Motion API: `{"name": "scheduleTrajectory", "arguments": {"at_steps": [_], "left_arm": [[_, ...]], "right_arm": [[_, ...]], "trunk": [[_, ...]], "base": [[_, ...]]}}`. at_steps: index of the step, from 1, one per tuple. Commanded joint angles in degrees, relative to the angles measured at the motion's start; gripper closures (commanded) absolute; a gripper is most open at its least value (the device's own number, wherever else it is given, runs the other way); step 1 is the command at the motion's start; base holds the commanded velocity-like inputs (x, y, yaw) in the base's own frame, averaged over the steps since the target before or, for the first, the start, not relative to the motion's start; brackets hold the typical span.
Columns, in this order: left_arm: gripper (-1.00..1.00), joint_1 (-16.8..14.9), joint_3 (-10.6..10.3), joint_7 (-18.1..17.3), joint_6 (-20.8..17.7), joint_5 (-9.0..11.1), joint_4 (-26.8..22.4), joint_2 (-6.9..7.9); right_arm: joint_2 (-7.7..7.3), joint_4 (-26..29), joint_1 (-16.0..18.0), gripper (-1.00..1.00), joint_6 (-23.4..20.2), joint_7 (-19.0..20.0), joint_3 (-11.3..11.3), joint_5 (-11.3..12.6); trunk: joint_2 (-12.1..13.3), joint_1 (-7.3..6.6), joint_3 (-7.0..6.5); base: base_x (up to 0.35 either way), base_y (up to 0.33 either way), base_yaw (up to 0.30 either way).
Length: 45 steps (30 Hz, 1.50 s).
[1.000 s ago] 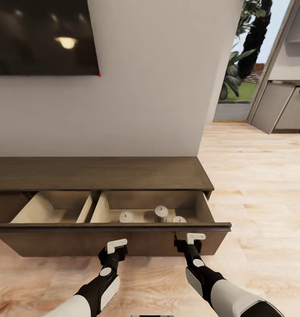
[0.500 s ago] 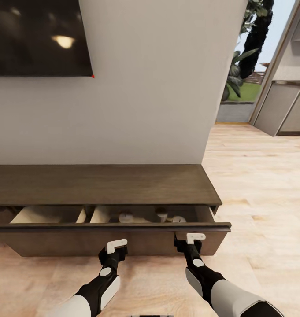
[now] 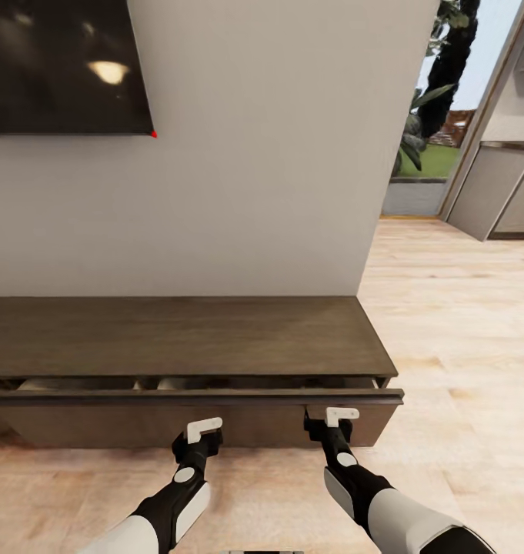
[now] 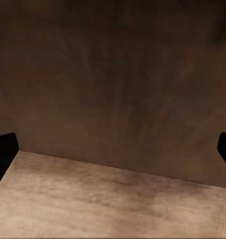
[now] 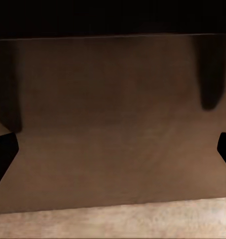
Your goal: Place each of the two pumpkins and all three candles from the living room inside a cabinet in the living room (use any cabinet), then make sure every cabinet is closed, and position the cauldron so it is next to a table in the living room.
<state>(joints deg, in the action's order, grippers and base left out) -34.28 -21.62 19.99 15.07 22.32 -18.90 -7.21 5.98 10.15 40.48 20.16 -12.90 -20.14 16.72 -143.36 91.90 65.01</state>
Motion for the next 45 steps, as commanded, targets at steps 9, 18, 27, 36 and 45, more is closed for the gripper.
{"name": "scheduleTrajectory", "arguments": {"at_steps": [9,18,27,36,45], "left_arm": [[-1.00,0.0,0.0,0.0,0.1,0.1,0.0,0.00],[-1.00,0.0,0.0,0.0,0.2,0.2,0.0,0.00],[-1.00,0.0,0.0,0.0,0.2,0.2,0.0,0.00],[-1.00,0.0,0.1,0.0,0.2,0.2,0.0,0.00],[-1.00,0.0,0.2,0.1,-0.4,0.2,0.0,0.00]], "right_arm": [[0.00,0.0,0.0,-1.00,0.1,0.0,0.2,-0.1],[0.00,0.0,0.0,-1.00,0.1,0.0,0.1,-0.1],[0.00,0.0,0.0,-1.00,0.1,0.0,0.1,-0.1],[0.00,0.0,0.0,-1.00,0.1,0.0,0.1,-0.1],[0.13,0.0,0.0,-1.00,-0.6,0.0,0.0,-0.2]], "trunk": [[0.0,0.00,-0.01],[0.0,0.00,-0.01],[0.0,0.00,-0.01],[0.0,0.00,-0.01],[0.0,0.00,-0.01]], "base": [[0.096,0.000,0.000],[0.071,0.000,0.000],[0.093,0.000,0.000],[-0.166,0.000,0.000],[-0.325,0.000,0.000]]}}
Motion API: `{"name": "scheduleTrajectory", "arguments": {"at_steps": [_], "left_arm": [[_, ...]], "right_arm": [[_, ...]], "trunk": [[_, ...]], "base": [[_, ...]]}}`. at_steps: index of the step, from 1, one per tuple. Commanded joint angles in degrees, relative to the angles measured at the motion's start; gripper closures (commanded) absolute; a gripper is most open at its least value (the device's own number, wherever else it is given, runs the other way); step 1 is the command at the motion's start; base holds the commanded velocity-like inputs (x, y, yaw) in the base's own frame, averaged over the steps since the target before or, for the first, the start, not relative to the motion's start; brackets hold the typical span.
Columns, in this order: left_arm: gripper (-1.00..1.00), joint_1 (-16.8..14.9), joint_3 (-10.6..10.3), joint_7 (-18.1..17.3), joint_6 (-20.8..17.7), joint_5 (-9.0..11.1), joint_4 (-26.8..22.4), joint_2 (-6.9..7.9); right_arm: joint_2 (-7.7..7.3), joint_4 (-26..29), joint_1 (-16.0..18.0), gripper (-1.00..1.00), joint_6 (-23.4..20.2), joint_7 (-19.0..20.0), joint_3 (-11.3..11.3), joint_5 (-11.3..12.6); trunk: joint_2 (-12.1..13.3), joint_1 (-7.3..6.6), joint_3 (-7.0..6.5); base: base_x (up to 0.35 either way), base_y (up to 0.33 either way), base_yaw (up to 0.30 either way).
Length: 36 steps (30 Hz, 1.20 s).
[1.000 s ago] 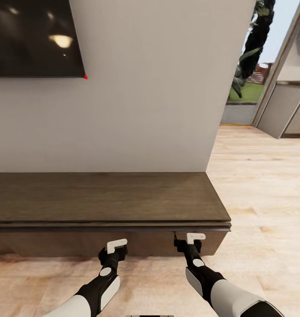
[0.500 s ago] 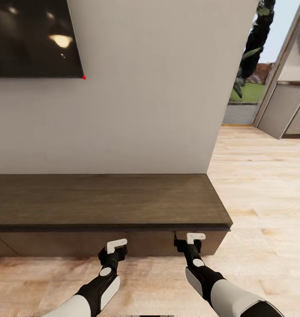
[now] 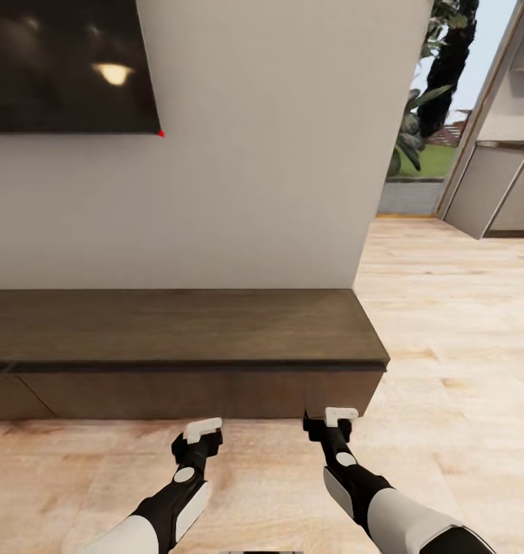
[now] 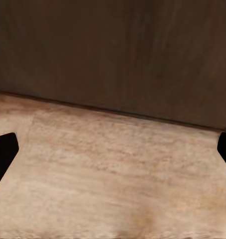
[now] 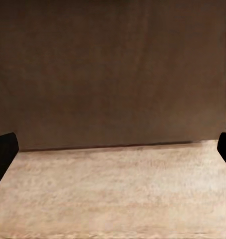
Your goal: Place each of the two pumpkins and all three candles from the living room inside a cabinet in the living room (use any cabinet), then make sure every cabinet is closed, and position the cauldron so it is next to a table in the living room.
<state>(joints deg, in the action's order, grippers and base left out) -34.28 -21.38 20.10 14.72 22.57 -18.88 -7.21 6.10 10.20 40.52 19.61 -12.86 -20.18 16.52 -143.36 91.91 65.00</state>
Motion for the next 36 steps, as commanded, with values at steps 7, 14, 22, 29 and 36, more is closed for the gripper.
{"name": "scheduleTrajectory", "arguments": {"at_steps": [7,14,22,29,36], "left_arm": [[-1.00,0.0,0.3,-0.1,-7.8,0.0,-0.2,-0.10],[-1.00,-0.1,3.0,-0.8,-28.1,1.2,-0.8,0.07],[-1.00,-0.1,16.0,-1.0,-45.9,1.6,-3.4,0.42],[-1.00,-0.1,19.1,-1.0,-52.6,1.5,-3.7,0.57],[-1.00,0.0,18.7,-1.0,-52.7,0.9,-3.3,0.67]], "right_arm": [[0.08,0.5,0.0,-1.00,-12.8,0.0,0.7,0.6],[0.19,1.9,0.8,-1.00,-30.6,-0.1,2.2,2.1],[-0.14,12.3,0.2,-1.00,-48.6,-0.4,11.6,3.3],[-0.13,14.1,-2.0,-1.00,-50.1,-0.5,12.2,3.1],[-0.21,14.2,-6.8,-1.00,-50.3,-0.6,12.5,3.0]], "trunk": [[0.0,0.00,0.00],[0.0,0.00,0.00],[0.1,-0.10,-0.89],[0.9,-0.67,-2.35],[3.7,-2.21,-3.61]], "base": [[-0.331,0.000,0.000],[-0.221,0.000,0.000],[-0.012,0.000,0.000],[0.000,0.000,0.000],[0.000,0.000,0.000]]}}
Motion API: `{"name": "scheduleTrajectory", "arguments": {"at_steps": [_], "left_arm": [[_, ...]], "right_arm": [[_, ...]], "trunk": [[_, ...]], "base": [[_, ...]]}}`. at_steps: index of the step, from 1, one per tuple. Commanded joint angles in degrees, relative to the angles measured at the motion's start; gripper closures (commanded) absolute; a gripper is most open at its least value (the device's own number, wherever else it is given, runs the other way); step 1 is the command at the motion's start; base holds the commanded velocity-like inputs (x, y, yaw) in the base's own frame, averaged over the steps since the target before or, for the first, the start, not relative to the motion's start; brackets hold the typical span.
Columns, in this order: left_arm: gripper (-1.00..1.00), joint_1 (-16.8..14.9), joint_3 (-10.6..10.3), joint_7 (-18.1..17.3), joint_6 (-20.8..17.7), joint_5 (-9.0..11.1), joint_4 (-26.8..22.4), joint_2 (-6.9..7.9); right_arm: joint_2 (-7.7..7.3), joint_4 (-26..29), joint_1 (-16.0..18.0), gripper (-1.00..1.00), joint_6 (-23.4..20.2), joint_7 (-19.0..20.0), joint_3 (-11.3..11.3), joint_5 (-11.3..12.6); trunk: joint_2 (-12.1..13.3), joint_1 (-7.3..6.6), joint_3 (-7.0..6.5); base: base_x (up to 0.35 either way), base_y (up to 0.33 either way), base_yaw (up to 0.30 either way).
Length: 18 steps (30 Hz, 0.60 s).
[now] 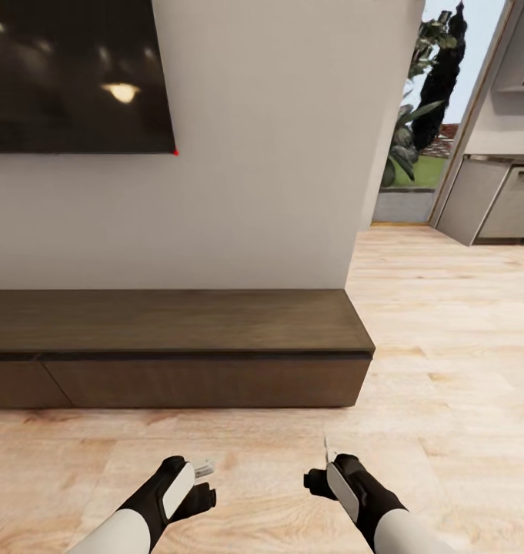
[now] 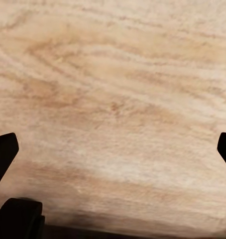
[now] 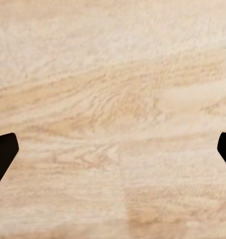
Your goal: Place each of the two pumpkins and all three candles from the living room inside a cabinet in the living room (use any cabinet), then make sure every cabinet is closed, and position the cauldron so it is next to a table in the living room.
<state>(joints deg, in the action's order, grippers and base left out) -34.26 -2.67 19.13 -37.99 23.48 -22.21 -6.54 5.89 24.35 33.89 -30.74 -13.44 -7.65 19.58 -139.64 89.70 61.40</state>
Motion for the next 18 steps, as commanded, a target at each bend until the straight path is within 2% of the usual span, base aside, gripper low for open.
{"name": "scheduleTrajectory", "arguments": {"at_steps": [1,18], "left_arm": [[-1.00,0.0,-0.1,0.0,0.0,0.0,0.1,0.01],[-1.00,0.8,-0.5,0.1,4.0,-0.4,5.3,-0.09]], "right_arm": [[-0.01,0.1,-0.8,-1.00,0.0,0.0,0.1,0.0],[0.00,-0.1,-2.6,-1.00,0.3,-0.1,0.0,-0.1]], "trunk": [[0.4,-0.23,-0.19],[7.2,-3.96,-3.24]], "base": [[0.000,0.000,0.000],[0.000,0.000,0.000]]}}
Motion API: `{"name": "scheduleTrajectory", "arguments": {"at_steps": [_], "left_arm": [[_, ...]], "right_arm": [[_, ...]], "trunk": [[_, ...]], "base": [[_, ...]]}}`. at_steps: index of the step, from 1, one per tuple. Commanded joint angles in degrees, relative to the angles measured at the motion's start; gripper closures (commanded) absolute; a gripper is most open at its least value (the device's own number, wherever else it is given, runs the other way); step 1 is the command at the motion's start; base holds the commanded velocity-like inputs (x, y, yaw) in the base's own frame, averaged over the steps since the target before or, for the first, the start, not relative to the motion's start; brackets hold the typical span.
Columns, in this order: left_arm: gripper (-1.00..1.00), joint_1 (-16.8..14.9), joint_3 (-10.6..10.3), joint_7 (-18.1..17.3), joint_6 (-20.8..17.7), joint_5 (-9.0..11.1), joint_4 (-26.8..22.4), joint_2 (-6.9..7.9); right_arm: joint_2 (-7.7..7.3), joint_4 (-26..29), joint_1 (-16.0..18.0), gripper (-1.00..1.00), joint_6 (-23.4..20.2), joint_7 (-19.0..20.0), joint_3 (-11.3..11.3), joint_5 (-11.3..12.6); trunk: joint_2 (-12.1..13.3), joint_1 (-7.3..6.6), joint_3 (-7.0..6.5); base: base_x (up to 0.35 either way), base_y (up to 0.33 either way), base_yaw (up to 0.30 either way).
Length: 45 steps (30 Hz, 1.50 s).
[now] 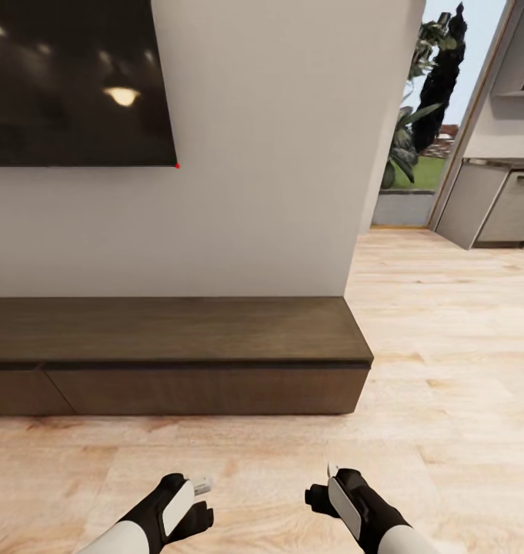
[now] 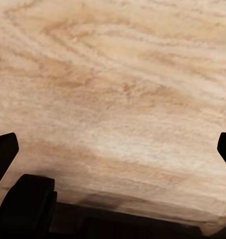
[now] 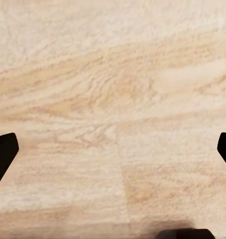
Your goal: Place each of the two pumpkins and all three candles from the living room inside a cabinet in the living room (use any cabinet), then make sure every cabinet is closed, and position the cauldron so it is next to a table in the living room.
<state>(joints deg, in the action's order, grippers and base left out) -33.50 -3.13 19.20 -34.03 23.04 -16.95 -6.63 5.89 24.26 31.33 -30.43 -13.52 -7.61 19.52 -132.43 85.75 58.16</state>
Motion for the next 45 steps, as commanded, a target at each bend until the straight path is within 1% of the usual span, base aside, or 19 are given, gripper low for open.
{"name": "scheduleTrajectory", "arguments": {"at_steps": [1,5,10,12,13,15,17,20,23,26,30,34,45], "left_arm": [[-1.00,0.0,0.1,0.0,0.1,0.0,0.1,-0.04],[-1.00,0.1,0.1,0.2,0.4,-0.1,0.2,-0.16],[-1.00,0.1,0.1,0.5,0.7,-0.1,0.3,-0.32],[-1.00,0.1,0.1,0.5,0.7,-0.1,0.3,-0.41],[-1.00,0.1,-0.2,0.5,0.8,-0.1,0.3,-0.44],[-1.00,0.1,-1.5,0.6,0.8,-0.2,0.3,-0.43],[-1.00,0.1,-2.5,0.6,0.8,-0.2,0.2,-0.43],[-1.00,0.1,-3.8,0.6,0.8,-0.2,0.2,-0.48],[-1.00,0.1,-4.4,0.6,0.8,-0.2,0.0,-0.54],[-1.00,0.1,-4.5,0.6,0.8,-0.2,0.0,-0.52],[-1.00,0.1,-4.6,0.6,0.8,-0.2,0.0,-0.50],[-1.00,0.1,-4.6,0.6,0.8,-0.2,0.0,-0.49],[-1.00,0.1,-4.5,0.5,0.8,-0.2,0.0,-0.37]], "right_arm": [[0.00,0.0,-0.3,-1.00,0.0,0.0,0.0,0.0],[-0.07,-0.1,-0.7,-1.00,0.4,0.0,0.1,0.1],[-0.10,-0.1,-1.2,-1.00,2.3,0.1,0.1,0.2],[-0.44,-0.1,-1.4,-1.00,2.5,0.1,0.1,0.3],[-0.73,-0.1,-1.5,-1.00,2.5,0.1,0.1,0.4],[-1.40,-0.1,-1.6,-1.00,2.6,0.3,0.1,0.5],[-1.74,-0.1,-1.7,-1.00,2.6,0.3,0.1,0.6],[-2.01,-0.1,-1.7,-1.00,2.6,0.4,0.1,0.6],[-2.09,-0.1,-1.7,-1.00,2.6,0.4,0.1,0.5],[-2.06,-0.1,-1.7,-1.00,2.7,0.4,-0.1,0.3],[-2.05,-0.1,-1.7,-1.00,4.7,0.4,-0.2,0.4],[-2.10,-0.3,-1.7,-1.00,5.7,0.4,0.0,0.6],[-2.04,-0.8,-1.7,-1.00,5.9,0.4,0.0,0.7]], "trunk": [[0.4,-0.23,-0.18],[2.0,-1.10,-0.90],[4.0,-2.20,-1.80],[4.8,-2.64,-2.16],[5.2,-2.86,-2.34],[6.0,-3.30,-2.70],[6.8,-3.74,-3.06],[8.0,-4.40,-3.60],[9.2,-5.06,-4.13],[10.4,-5.72,-4.67],[12.0,-6.59,-5.39],[13.7,-7.47,-6.11],[18.1,-9.89,-8.08]], "base": [[0.000,0.000,0.000],[0.000,0.000,0.000],[0.000,0.000,0.000],[0.000,0.000,0.000],[0.000,0.000,0.000],[0.000,0.000,0.000],[0.000,0.000,0.000],[0.000,0.000,0.000],[0.000,0.000,0.000],[0.000,0.000,0.000],[0.000,0.000,0.000],[0.000,0.000,0.000],[0.000,0.000,0.000]]}}
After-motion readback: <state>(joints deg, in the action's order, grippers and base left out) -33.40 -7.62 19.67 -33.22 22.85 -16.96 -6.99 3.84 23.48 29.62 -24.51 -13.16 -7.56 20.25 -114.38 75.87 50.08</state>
